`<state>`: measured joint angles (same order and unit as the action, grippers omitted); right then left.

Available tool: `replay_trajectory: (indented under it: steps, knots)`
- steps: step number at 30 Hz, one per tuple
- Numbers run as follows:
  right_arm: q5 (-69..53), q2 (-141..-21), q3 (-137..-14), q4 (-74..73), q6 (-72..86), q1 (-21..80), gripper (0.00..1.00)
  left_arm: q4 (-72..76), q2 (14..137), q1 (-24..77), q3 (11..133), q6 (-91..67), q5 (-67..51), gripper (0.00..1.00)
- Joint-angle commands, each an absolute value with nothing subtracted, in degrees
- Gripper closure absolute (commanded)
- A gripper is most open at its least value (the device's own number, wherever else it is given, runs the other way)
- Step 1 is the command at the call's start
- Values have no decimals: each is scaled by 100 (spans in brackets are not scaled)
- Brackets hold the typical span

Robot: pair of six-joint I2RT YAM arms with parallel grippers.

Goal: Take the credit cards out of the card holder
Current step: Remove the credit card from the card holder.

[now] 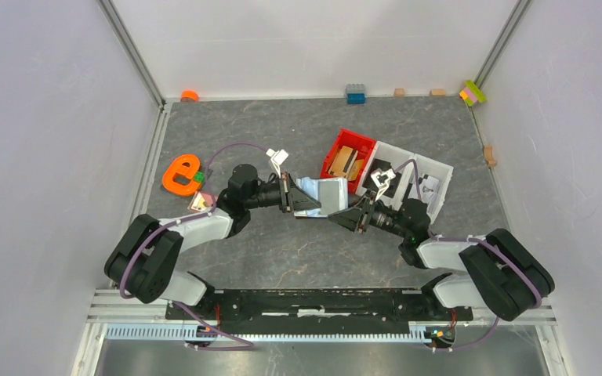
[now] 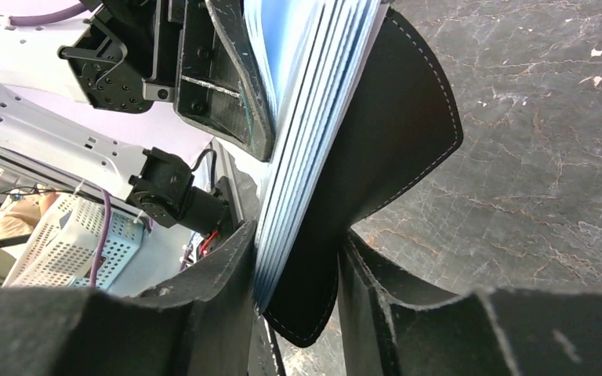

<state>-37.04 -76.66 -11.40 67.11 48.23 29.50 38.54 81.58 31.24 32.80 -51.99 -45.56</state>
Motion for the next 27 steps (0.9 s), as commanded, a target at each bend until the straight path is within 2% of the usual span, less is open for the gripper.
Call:
replay_trajectory:
  steps: [1,3,5,8,13,17,18,20,23,27]
  knots:
    - [-3495,-7372,-1092,6643,4544,2886,52,4212,8181,3129,3281,-5359,-4722,91]
    - [-3489,-7307,-1081,6653,4544,2865,28,4140,8155,3134,3293,-5306,-4694,91]
    - [-3529,-7273,-1071,6677,4536,2856,20,4028,8153,3183,3313,-5224,-4667,91]
    - [-3535,-7266,-1073,6662,4527,2861,18,3789,8177,3334,3424,-5032,-4629,90]
    - [-3524,-7253,-1047,6745,4550,2856,25,3599,8171,3523,3531,-4861,-4588,90]
    - [-3428,-7191,-1026,6667,4519,2847,25,3568,8135,3547,3531,-4834,-4587,89]
    - [-3317,-7161,-1056,6390,4422,2835,21,3617,8117,3550,3520,-4847,-4603,89]
    - [-3181,-7121,-1131,5935,4275,2820,3,3838,7990,3551,3418,-4918,-4618,89]
    - [-3292,-7168,-1096,6141,4385,2821,2,3987,7734,3551,3298,-4923,-4607,89]
    - [-3653,-7327,-927,7209,4800,2821,2,4385,7660,3551,3188,-5083,-4701,88]
